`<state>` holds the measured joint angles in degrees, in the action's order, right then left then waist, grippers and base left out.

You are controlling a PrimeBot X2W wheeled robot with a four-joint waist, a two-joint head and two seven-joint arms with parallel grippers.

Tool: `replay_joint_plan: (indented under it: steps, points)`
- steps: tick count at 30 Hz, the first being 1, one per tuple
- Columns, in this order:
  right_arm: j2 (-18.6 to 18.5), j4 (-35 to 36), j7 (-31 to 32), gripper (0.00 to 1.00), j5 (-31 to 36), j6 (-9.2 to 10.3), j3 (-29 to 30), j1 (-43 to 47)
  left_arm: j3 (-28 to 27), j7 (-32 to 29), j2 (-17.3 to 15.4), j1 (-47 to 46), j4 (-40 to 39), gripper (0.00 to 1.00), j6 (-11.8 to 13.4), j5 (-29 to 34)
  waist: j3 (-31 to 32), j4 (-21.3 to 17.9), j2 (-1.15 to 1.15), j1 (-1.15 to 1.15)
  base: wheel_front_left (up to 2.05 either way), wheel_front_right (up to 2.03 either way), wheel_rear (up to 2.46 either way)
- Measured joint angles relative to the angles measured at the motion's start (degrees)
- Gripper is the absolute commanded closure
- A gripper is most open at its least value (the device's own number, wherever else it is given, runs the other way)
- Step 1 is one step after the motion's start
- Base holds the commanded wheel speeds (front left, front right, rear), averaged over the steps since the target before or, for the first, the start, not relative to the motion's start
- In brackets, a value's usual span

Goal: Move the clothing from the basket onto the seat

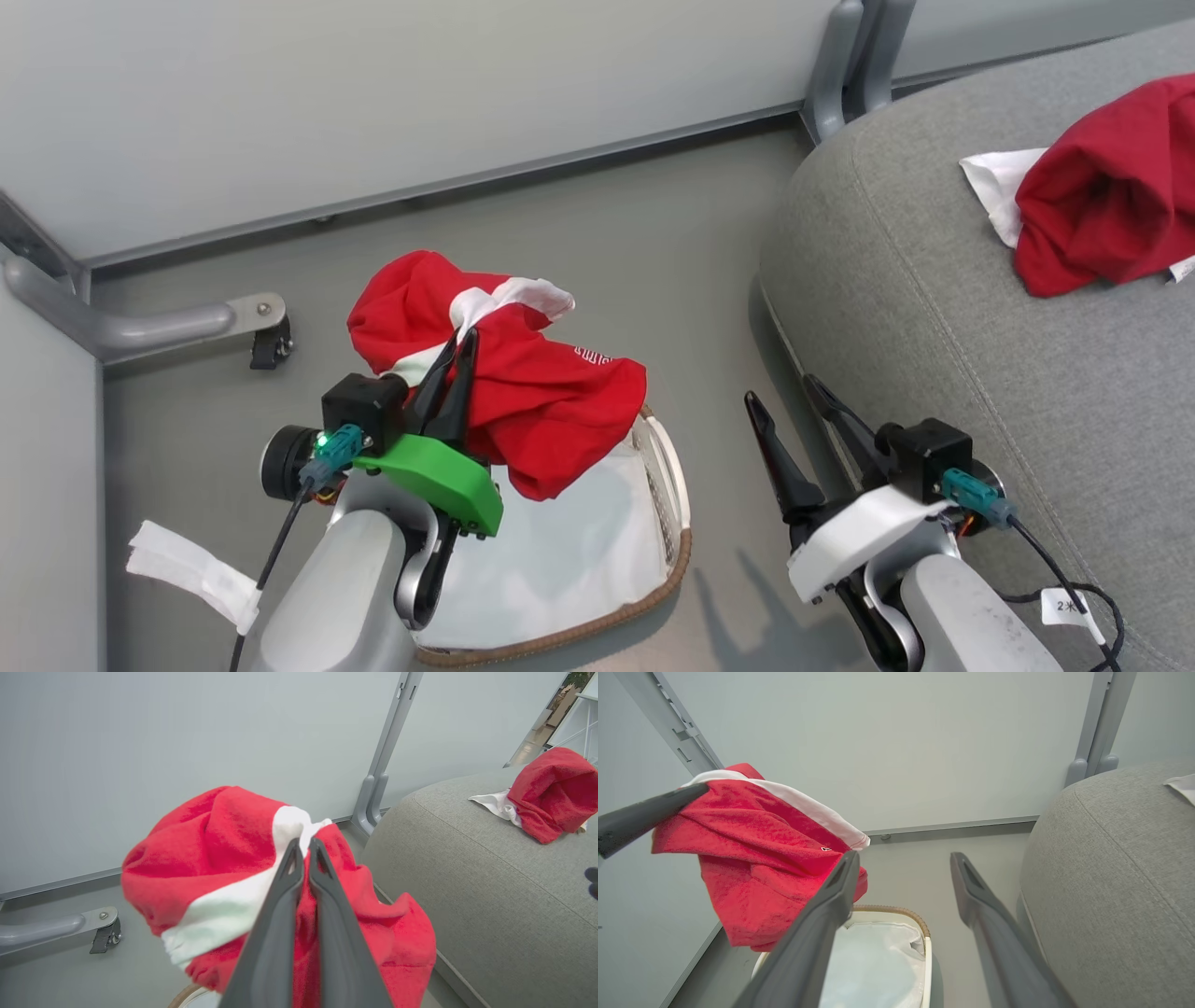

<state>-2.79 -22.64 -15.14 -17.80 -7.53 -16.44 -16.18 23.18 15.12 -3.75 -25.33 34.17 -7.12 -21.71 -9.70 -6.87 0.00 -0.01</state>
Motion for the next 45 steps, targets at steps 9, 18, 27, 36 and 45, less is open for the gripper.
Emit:
replay_joint_plan:
  steps: [9, 18, 27, 36, 45]
  points:
    - [-0.11, -0.82, 0.00, 0.00, -0.56, 0.00, 0.21, 4.11, -2.24, 0.00, 0.73, 3.36, -5.69, 1.00, -0.15, 0.63, 6.10, 0.96, 0.00, 0.00, 0.00, 0.00, 0.00]
    - [-1.88, -4.45, 0.00, 0.00, -0.56, 0.00, -10.66, 2.77, 0.07, 0.00, 0.81, 4.86, -8.22, 1.00, -0.16, -0.36, 8.94, 2.80, 0.00, 0.00, 0.00, 0.00, 0.00]
    - [-1.99, -9.03, 0.00, 0.00, -2.13, 0.00, -24.36, -9.19, 3.23, 0.00, 0.89, 5.62, -8.83, 1.00, 0.07, -2.26, 9.92, 4.20, 0.00, 0.00, 0.00, 0.00, 0.00]
    - [-0.38, -17.82, 0.00, 0.00, -3.19, 0.00, -30.77, -16.22, 6.54, 0.00, 0.87, 5.30, -9.10, 1.00, 0.14, -3.85, 9.36, 5.79, 0.00, 0.00, 0.00, 0.00, 0.00]
    - [-0.05, -20.45, 0.00, 1.00, -7.65, 0.00, -34.29, -17.42, 11.20, 0.00, 0.88, 3.97, -9.46, 1.00, 0.64, -6.64, 8.74, 8.71, 0.00, 0.00, 0.00, 0.00, 0.00]
